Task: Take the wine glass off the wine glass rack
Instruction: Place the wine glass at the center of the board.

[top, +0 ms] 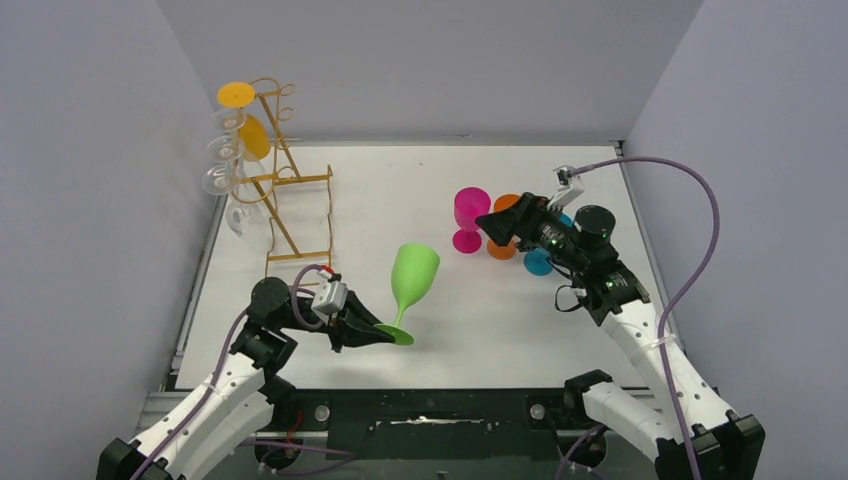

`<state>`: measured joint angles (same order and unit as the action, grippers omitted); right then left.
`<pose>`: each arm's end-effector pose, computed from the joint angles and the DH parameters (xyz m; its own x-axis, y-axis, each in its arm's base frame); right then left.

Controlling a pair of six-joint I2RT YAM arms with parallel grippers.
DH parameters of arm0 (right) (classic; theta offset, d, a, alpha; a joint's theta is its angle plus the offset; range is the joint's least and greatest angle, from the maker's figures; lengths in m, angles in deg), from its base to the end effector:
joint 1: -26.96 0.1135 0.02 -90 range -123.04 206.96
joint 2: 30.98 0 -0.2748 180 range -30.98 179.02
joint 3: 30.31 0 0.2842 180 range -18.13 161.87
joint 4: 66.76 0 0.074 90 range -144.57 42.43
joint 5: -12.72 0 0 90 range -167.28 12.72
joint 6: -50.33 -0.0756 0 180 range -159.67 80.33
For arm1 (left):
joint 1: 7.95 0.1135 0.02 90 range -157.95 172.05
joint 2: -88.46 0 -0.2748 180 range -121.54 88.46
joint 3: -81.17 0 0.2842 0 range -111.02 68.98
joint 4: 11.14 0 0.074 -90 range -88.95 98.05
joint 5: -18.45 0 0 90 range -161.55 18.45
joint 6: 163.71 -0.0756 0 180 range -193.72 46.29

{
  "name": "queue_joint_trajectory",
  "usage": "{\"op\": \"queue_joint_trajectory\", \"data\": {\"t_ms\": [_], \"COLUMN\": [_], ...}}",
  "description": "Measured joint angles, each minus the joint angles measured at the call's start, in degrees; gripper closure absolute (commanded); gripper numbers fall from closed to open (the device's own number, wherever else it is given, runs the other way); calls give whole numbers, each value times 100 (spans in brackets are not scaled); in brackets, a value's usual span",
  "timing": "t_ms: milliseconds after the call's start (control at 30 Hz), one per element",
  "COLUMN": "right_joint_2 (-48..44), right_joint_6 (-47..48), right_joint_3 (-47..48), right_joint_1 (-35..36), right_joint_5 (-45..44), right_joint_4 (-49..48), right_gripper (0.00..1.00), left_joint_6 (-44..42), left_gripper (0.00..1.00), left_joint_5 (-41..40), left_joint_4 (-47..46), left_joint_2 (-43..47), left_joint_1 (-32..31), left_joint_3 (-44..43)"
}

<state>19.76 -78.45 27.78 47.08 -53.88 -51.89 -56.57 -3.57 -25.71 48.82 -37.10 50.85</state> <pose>0.2433 0.1211 0.3439 -0.5251 0.4198 -0.7403 -0.4573 0.5944 0.6615 0.1325 -0.1541 0.2522 -0.2151 -0.0066 -0.9766 0.9685 -0.1299 -0.2124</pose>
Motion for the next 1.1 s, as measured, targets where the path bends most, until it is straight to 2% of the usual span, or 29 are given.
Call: {"op": "queue_joint_trajectory", "data": {"t_ms": [233, 400, 433, 567, 800, 933, 1000, 1100], "right_joint_2": [931, 1526, 1641, 2135, 2352, 2352, 2345, 2323], "right_joint_6": [-474, -828, -844, -929, -1156, -1165, -1233, -1298], "right_joint_3": [240, 356, 428, 723, 723, 723, 723, 723], "right_joint_1": [-59, 586, 717, 1180, 1211, 1172, 1143, 1143], "right_joint_5": [1764, 2448, 2538, 2905, 3414, 3558, 3646, 3707], "right_joint_4": [-170, -688, -734, -1071, -1484, -1606, -1683, -1720], "right_gripper": [20, 23, 25, 48, 77, 98, 100, 100], "left_joint_6": [-492, -592, -599, -619, -822, -1506, -1762, -2262], "left_gripper": [100, 100, 100, 100, 100, 100, 100, 88], "left_joint_5": [385, 468, 487, 566, 627, 739, 743, 710], "left_joint_4": [0, -15, -22, -22, 61, 955, 1303, 1906], "left_joint_2": [17, -13, -22, -37, -33, -35, -35, -35], "left_joint_1": [11, 22, 26, 37, 44, 44, 46, 48], "left_joint_3": [2, 2, 2, 2, -17, -352, -457, -590]}}
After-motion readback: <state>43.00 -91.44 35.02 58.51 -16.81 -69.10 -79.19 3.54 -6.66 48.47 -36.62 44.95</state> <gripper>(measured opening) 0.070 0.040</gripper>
